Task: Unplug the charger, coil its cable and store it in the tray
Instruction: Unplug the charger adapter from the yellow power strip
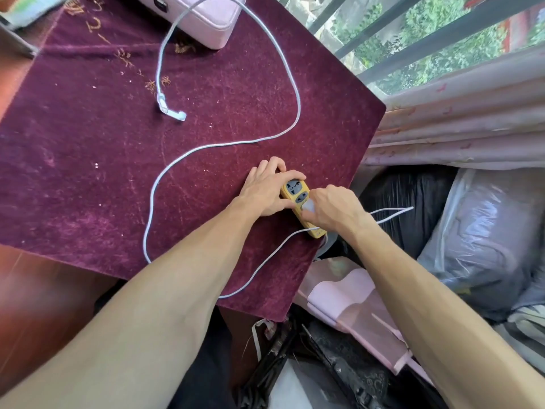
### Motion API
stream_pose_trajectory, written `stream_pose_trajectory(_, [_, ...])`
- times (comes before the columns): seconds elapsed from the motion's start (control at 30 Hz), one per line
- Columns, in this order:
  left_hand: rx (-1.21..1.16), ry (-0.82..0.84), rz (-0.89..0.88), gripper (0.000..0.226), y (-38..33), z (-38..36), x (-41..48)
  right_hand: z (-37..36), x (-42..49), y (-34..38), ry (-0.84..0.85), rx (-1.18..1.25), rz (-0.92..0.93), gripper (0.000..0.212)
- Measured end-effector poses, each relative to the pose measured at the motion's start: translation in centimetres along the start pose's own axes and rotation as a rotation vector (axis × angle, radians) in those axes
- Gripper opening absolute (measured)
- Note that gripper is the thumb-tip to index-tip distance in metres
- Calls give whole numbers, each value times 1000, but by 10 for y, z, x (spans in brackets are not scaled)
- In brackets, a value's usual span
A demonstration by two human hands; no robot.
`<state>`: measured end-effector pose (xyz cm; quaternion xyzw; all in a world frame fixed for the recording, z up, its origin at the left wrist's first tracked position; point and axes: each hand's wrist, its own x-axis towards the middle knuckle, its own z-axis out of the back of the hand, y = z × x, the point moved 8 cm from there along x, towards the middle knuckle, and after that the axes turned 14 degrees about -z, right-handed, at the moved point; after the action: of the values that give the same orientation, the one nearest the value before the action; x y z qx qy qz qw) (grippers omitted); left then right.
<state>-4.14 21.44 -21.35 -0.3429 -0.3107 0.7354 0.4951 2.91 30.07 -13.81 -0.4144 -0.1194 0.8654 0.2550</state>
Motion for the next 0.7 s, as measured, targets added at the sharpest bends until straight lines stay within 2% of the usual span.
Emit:
stream_pose_trajectory(0.1, [-8,61,45,67,-11,7,-7,-3,-32,-16,30,145,-139,50])
stream_pose_trajectory(0.17, [-74,72,80,69,-28,17,-23,-9,-62,-28,126,382,-249,47])
stream_pose_trajectory(0.23, [-236,24,138,58,-49,34,-52,-6,-101,-36,185,682,-318,42])
stream_pose_trajectory(0.33, [-596,4,311,38,-87,66,-118,23,-174,-34,152,1044,-329,39])
stream_pose_trajectory(0.47, [-847,89,418,35,-151,111,-200,69,-272,-17,13,1261,-246,40])
stream_pose_trajectory(0.57, [-859,101,337,37,-193,146,-247,104,-331,-2,-115,1364,-145,47])
stream_pose_trajectory(0.7, [-745,28,149,12,-238,189,-286,127,-382,12,-250,1444,-42,47])
